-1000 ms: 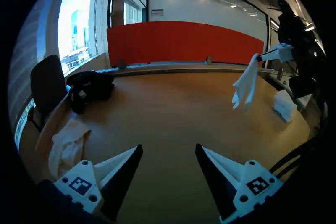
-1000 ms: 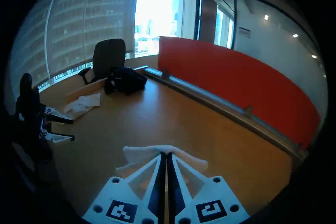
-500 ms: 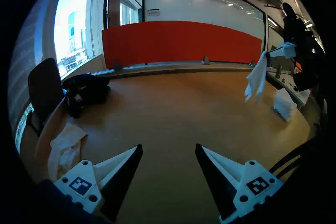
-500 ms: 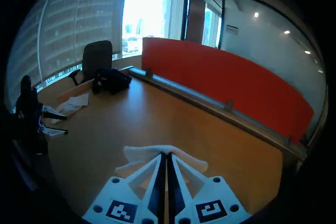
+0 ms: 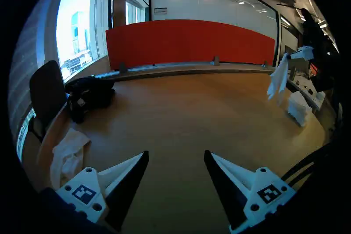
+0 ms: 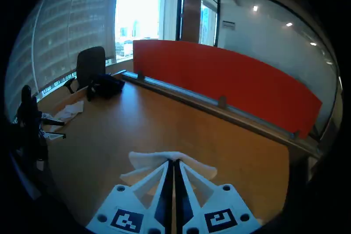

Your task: Fold towel

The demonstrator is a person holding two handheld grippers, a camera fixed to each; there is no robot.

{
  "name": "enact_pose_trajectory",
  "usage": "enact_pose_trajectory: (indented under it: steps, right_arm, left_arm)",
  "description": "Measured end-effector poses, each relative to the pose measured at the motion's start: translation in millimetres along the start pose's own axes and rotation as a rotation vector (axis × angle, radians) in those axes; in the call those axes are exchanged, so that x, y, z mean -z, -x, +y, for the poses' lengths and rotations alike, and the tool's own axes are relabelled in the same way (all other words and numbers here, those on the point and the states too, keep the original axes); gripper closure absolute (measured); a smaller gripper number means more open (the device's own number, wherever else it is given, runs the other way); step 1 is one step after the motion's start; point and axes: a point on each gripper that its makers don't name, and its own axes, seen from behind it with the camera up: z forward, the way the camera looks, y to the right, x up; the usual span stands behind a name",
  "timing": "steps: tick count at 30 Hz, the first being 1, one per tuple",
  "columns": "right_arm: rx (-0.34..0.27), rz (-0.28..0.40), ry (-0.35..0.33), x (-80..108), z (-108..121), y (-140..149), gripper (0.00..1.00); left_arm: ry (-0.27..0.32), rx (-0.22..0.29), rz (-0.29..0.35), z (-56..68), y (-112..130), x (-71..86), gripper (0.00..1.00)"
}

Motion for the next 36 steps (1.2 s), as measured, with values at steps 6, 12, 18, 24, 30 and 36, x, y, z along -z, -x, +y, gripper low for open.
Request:
enact_pose_trajectory:
  steps: [6, 12, 18, 24, 30, 36]
  right_arm:
    - [-0.031, -0.001, 0.031, 17.4, 29, 5, 0.91]
    - [-0.053, 0.003, 0.081, 32.2, 61, 10, 0.91]
    - [-0.056, -0.006, 0.128, 44.3, 92, 16, 0.92]
    - [-0.059, -0.014, 0.170, 55.2, 121, 18, 0.92]
    - [-0.075, -0.026, 0.201, 61.5, 147, 24, 0.92]
    - [-0.083, -0.040, 0.214, 63.4, 160, 31, 0.92]
  left_arm:
    - [0.000, -0.013, -0.004, 0.1, -2, -0.7, 0.07]
    - [-0.001, -0.016, -0.007, -0.2, -3, -1.1, 0.07]
    - [0.001, -0.031, -0.008, 2.5, -6, -1.6, 0.07]
    - [0.003, -0.034, -0.008, 5.8, -7, -1.3, 0.07]
    - [0.003, -0.040, -0.010, 8.9, -8, -0.9, 0.07]
    - [0.004, -0.044, -0.010, 13.0, -8, 0.1, 0.07]
